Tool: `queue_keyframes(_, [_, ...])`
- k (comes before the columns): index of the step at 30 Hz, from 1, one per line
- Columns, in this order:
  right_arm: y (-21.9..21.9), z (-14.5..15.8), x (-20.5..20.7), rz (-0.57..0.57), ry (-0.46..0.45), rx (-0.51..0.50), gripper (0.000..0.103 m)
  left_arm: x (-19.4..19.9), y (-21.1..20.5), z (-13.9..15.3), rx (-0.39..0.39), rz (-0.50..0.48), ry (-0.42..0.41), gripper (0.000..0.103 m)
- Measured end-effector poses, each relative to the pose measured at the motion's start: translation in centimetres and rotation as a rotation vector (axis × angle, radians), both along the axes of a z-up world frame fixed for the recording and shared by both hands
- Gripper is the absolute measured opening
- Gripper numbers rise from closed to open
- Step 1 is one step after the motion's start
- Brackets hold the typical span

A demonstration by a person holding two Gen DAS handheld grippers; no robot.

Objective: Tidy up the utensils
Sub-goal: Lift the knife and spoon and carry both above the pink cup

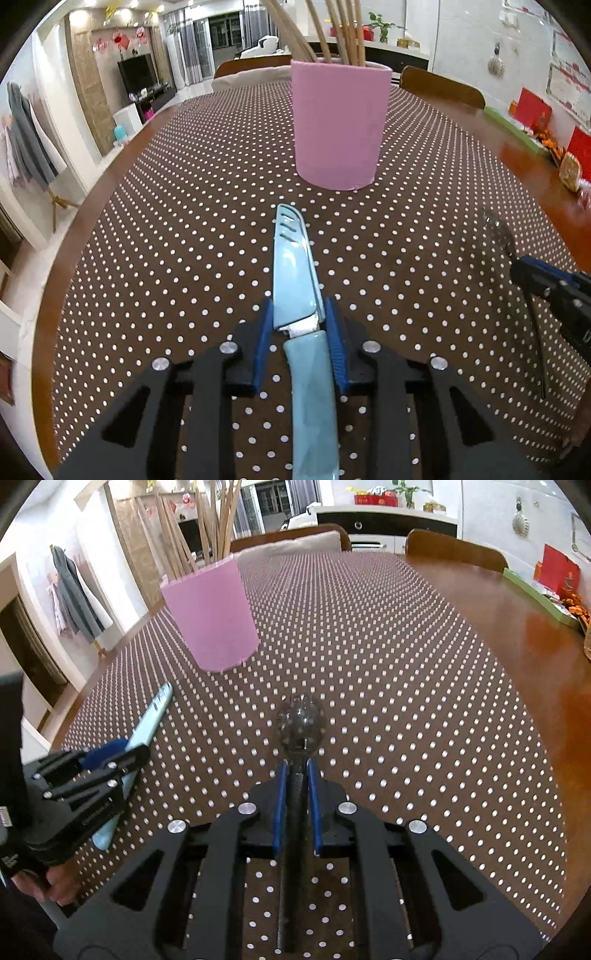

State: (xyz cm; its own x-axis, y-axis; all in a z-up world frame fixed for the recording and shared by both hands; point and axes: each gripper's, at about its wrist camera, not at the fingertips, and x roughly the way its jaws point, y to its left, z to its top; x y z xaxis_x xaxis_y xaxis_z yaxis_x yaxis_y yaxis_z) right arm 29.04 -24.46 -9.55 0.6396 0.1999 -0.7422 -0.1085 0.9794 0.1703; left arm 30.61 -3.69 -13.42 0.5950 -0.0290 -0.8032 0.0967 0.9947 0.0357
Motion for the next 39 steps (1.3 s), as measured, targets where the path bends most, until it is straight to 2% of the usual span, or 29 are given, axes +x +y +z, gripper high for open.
queue_keyframes(4, [-0.1, 1.8, 0.1, -0.003, -0.047, 0.015, 0.012, -0.5, 0.3, 0.8, 0.024, 0.016, -0.033, 0.028])
queue_keyframes(8, [0.0, 3.6, 0.4, -0.001, -0.089, 0.029, 0.012, -0.7, 0.2, 2.5, 0.008, 0.014, -0.069, 0.028])
queue_keyframes(20, [1.2, 9.9, 2.2, -0.002, -0.285, 0.100, 0.012, -0.9, -1.0, 10.1, -0.053, 0.003, -0.272, 0.028])
queue_keyframes(24, [1.5, 12.2, 3.3, -0.005, -0.393, 0.142, 0.012, -0.5, -1.3, 12.7, -0.097, -0.003, -0.347, 0.028])
queue_keyframes(31, [2.1, 14.7, 6.4, -0.007, -0.534, 0.183, 0.012, 2.7, -1.4, 16.1, -0.164, 0.010, -0.467, 0.028])
queue_keyframes(39, [3.3, 14.2, 11.7, 0.013, -0.570, 0.191, 0.012, 8.3, -0.5, 16.1, -0.246, 0.053, -0.576, 0.028])
